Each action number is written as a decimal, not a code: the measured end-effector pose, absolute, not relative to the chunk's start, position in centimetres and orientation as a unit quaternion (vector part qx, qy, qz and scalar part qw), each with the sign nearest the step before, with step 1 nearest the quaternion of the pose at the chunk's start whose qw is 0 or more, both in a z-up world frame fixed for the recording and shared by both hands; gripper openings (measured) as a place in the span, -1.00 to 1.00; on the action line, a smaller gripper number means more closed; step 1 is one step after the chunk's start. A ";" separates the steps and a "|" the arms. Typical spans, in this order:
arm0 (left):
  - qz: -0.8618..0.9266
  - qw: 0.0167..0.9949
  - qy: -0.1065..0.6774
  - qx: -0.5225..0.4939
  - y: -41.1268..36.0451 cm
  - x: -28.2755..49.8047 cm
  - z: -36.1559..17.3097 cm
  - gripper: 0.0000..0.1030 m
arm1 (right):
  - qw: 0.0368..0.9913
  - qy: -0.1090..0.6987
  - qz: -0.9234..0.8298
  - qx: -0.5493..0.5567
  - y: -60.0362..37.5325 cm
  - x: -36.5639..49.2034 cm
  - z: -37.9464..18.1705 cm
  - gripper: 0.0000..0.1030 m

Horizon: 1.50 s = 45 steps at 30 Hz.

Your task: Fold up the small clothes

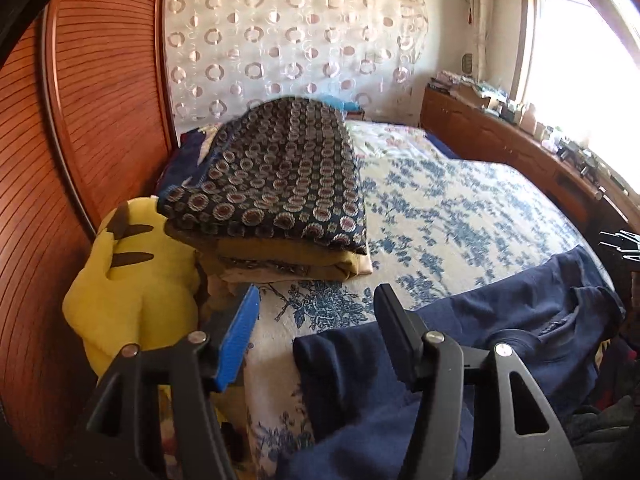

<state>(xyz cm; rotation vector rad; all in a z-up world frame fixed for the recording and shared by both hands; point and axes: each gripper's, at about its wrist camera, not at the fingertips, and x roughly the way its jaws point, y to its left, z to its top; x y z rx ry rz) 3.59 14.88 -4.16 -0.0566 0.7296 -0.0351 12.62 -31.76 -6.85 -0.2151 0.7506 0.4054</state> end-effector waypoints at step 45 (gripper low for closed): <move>-0.082 0.928 0.355 -0.072 12.8 0.9 -5.6 -0.94 | 0.890 0.408 0.198 -0.052 -31.0 12.2 -11.0 -0.90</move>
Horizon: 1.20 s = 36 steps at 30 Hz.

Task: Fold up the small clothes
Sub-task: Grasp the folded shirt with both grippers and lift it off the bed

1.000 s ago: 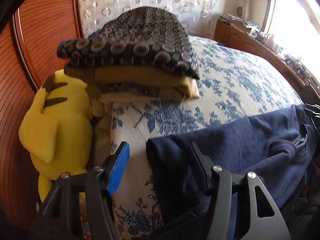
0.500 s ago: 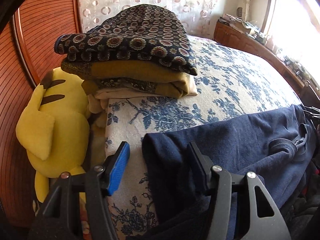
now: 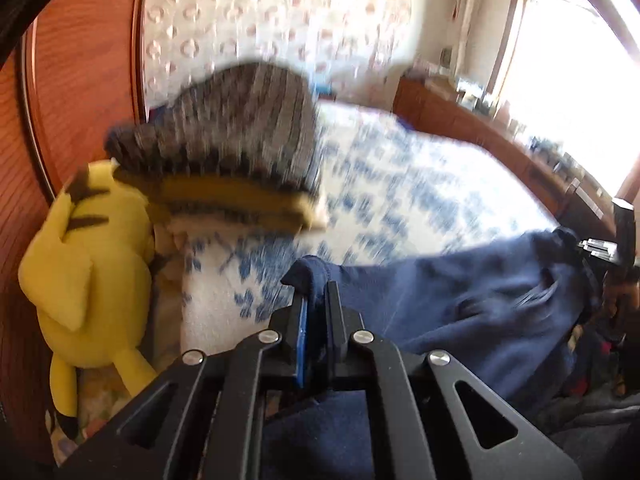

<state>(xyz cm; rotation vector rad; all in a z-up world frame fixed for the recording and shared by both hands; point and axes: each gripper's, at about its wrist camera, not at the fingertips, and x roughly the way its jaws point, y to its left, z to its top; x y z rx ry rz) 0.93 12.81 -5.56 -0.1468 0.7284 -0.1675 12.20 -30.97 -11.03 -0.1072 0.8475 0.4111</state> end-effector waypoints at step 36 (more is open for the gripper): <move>-0.130 0.988 0.058 -0.061 13.9 -3.7 16.7 -0.93 | 0.978 0.114 0.159 -0.067 -36.1 -0.4 18.4 -0.92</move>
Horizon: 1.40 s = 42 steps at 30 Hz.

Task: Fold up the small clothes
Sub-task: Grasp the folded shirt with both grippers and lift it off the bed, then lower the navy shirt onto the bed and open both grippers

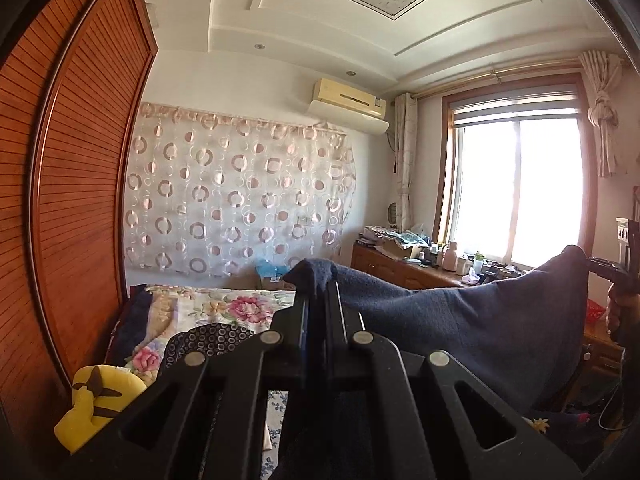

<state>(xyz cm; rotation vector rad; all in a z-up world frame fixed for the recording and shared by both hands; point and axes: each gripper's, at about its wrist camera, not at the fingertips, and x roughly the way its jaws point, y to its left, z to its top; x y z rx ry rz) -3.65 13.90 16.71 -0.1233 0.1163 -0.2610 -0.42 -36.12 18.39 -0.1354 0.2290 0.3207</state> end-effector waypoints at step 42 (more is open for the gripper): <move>-0.078 0.940 0.329 -0.055 8.7 9.9 -5.5 0.01 | 0.916 0.382 0.117 -0.005 -36.5 20.9 -8.9 0.15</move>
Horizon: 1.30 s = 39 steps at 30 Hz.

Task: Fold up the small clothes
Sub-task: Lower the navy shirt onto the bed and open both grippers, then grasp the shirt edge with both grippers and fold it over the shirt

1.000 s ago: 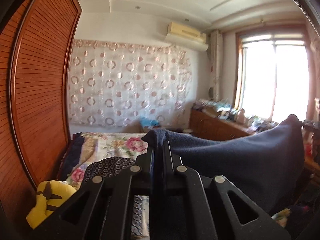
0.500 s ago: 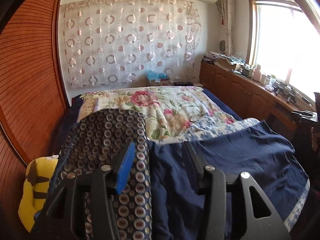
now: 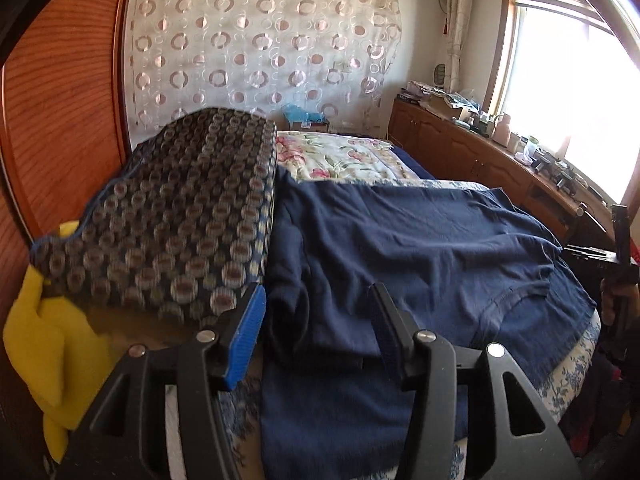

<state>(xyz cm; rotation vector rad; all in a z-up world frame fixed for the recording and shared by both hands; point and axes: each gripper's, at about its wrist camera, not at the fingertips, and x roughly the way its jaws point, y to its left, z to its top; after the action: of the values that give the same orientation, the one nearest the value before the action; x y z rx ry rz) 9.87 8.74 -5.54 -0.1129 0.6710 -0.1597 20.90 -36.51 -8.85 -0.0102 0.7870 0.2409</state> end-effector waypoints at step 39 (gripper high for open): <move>-0.078 0.944 0.310 -0.085 7.9 10.0 -5.3 -1.00 | 0.902 0.415 0.107 -0.045 -33.1 21.2 -12.7 0.18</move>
<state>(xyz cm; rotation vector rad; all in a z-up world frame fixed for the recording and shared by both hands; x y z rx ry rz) 10.00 7.88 -5.28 -0.1727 0.6327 -0.1585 21.18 -33.12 -12.74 -0.0931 0.8585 0.2212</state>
